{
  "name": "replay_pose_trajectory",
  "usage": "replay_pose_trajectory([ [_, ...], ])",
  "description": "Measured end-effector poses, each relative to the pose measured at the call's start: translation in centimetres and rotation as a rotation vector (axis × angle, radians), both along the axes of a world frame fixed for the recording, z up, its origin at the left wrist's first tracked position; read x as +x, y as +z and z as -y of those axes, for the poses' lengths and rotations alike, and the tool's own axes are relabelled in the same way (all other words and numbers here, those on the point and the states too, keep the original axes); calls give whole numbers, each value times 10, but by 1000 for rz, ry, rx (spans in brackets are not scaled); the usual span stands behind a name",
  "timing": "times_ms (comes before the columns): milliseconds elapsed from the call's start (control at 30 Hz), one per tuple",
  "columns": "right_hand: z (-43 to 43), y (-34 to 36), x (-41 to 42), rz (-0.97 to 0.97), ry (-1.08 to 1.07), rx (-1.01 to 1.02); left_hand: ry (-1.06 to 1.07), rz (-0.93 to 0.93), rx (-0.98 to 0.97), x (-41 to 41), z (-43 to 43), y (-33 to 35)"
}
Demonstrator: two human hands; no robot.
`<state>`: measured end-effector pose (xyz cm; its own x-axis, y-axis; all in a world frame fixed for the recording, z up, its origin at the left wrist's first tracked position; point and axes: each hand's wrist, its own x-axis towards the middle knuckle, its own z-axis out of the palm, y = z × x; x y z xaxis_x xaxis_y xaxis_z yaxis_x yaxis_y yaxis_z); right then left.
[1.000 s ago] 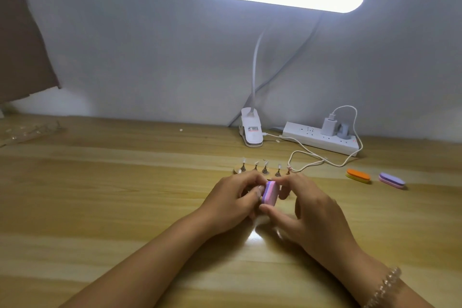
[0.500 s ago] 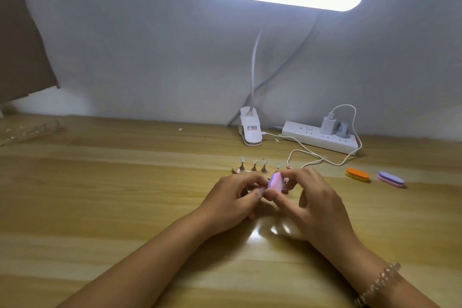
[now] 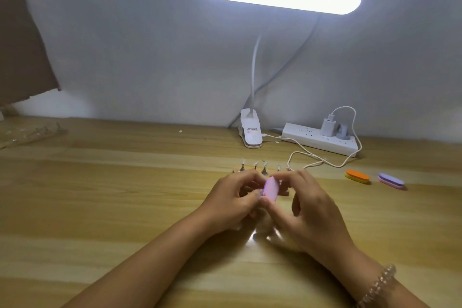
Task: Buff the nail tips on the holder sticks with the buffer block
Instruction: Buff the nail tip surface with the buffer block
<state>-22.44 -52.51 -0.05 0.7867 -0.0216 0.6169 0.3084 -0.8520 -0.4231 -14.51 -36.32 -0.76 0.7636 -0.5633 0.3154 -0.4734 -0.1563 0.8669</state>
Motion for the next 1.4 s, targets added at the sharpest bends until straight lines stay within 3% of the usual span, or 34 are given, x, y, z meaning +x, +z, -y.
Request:
replay_pose_trajectory([
  [100,7,2,4,-39,-90,66,4,5,26,1,1,0],
  [233,-1,1,-2,18,-32,-52,2,-9,14,-1,0,1],
  [367,4,3,2,-15,-88,55,22,44,44,0,1,1],
  [500,-2,-3,-3,1,-61,-94,-18,55,48,-2,1,3],
  [733,17,2,5,59,-121,247,-11,22,3,-1,1,1],
  [867,1,0,-2,1,39,62,-30,43,39,0,0,0],
  [1033,11,1,4,-55,-72,110,-16,70,63,1,1,-2],
  [1167,-1,0,-2,0,28,-44,-23,84,83,1,-1,0],
  [1300,10,2,4,-40,-47,119,-32,49,63,-1,0,1],
  [1400,11,1,3,0,-76,109,-34,38,51,-2,0,2],
])
